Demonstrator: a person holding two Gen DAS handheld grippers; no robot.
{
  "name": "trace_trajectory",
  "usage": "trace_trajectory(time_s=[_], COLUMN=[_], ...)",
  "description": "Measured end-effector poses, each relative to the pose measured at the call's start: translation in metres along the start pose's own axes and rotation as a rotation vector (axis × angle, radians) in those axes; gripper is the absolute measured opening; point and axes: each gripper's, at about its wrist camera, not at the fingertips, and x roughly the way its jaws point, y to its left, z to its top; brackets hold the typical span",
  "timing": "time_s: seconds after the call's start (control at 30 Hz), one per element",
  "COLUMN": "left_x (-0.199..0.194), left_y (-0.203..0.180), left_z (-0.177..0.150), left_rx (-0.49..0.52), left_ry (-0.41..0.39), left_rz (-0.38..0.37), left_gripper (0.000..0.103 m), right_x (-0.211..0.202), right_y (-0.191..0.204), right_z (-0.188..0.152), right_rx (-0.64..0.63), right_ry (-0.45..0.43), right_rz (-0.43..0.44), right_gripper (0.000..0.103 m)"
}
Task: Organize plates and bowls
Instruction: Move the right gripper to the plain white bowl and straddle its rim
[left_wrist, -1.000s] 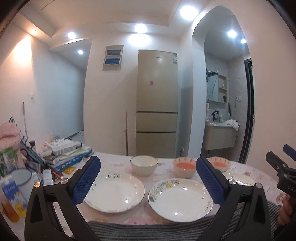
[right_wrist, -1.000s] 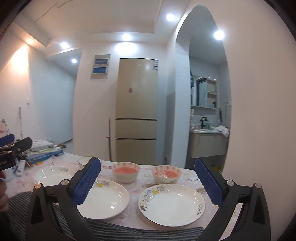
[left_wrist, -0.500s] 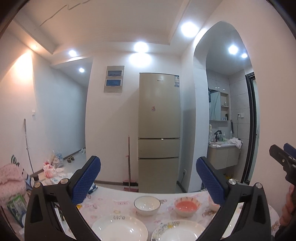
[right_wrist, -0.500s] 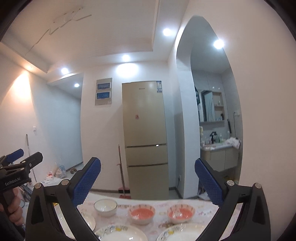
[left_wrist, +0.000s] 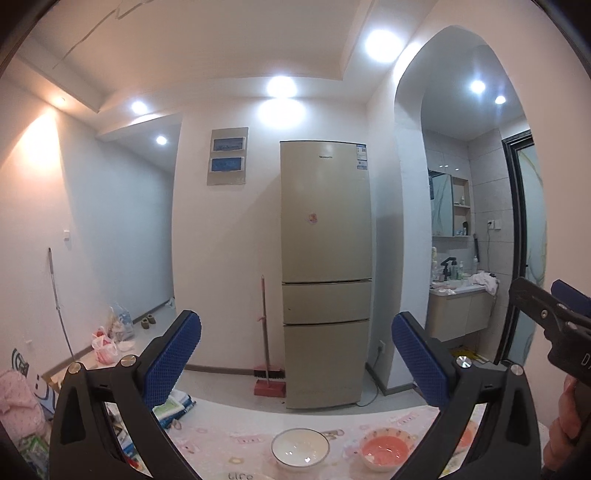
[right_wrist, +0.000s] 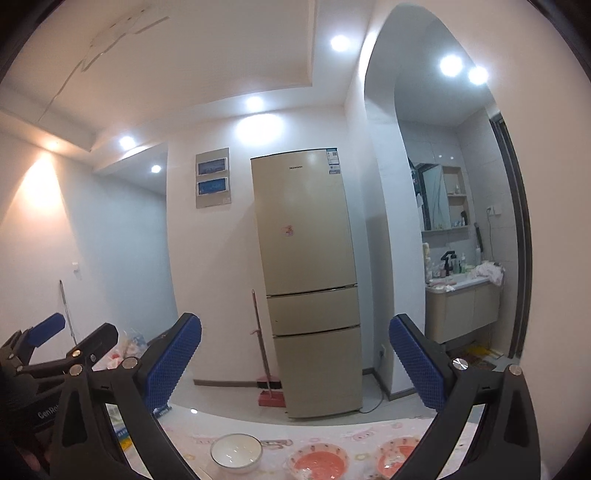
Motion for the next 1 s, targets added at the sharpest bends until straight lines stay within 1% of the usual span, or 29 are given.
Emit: trace_trajectory(time_s=[0.07, 0.17, 0.33, 0.37, 0.43, 0.47, 0.53, 0.6, 0.67, 0.73, 0.87, 1.0], left_x=[0.012, 0.028, 0.063, 0.072, 0.087, 0.093, 0.106, 0.119, 0.132, 0.145, 0.175, 0.2], left_y=[0.002, 0.009, 0.02, 0.02, 0.021, 0.023, 0.028, 0.033, 0.038, 0.042, 0.046, 0.047], left_z=[-0.005, -0.021, -0.061, -0.067, -0.075, -0.079, -0.087, -0.096, -0.105, -0.115, -0.136, -0.164], left_rx=[0.005, -0.007, -0.012, -0.008, 0.013, 0.014, 0.007, -0.015, -0.033, -0.043, -0.058, -0.083], left_ry=[0.004, 0.017, 0.098, 0.12, 0.153, 0.161, 0.199, 0.24, 0.277, 0.312, 0.4, 0.501], left_rz=[0.015, 0.012, -0.005, 0.002, 0.017, 0.021, -0.004, -0.029, -0.011, -0.011, -0.021, -0.027], left_gripper=[0.103, 0.103, 0.103, 0.103, 0.103, 0.103, 0.103, 0.103, 0.103, 0.103, 0.103, 0.103], right_x=[0.02, 0.052, 0.099, 0.111, 0.126, 0.131, 0.145, 0.163, 0.179, 0.202, 0.238, 0.265], right_y=[-0.002, -0.005, -0.01, -0.009, -0.009, -0.008, -0.004, -0.001, 0.001, 0.0, 0.004, 0.012], right_z=[-0.006, -0.015, -0.057, -0.061, -0.069, -0.073, -0.083, -0.096, -0.114, -0.136, -0.173, -0.214], right_rx=[0.038, 0.068, 0.068, 0.082, 0.101, 0.102, 0.086, 0.091, 0.11, 0.138, 0.159, 0.152], right_ry=[0.016, 0.05, 0.131, 0.163, 0.2, 0.209, 0.23, 0.271, 0.332, 0.401, 0.52, 0.625], right_rz=[0.001, 0.011, 0.018, 0.027, 0.101, 0.121, 0.115, 0.138, 0.152, 0.165, 0.195, 0.214], right_gripper=[0.103, 0.103, 0.103, 0.103, 0.103, 0.103, 0.103, 0.103, 0.102, 0.092, 0.087, 0.075])
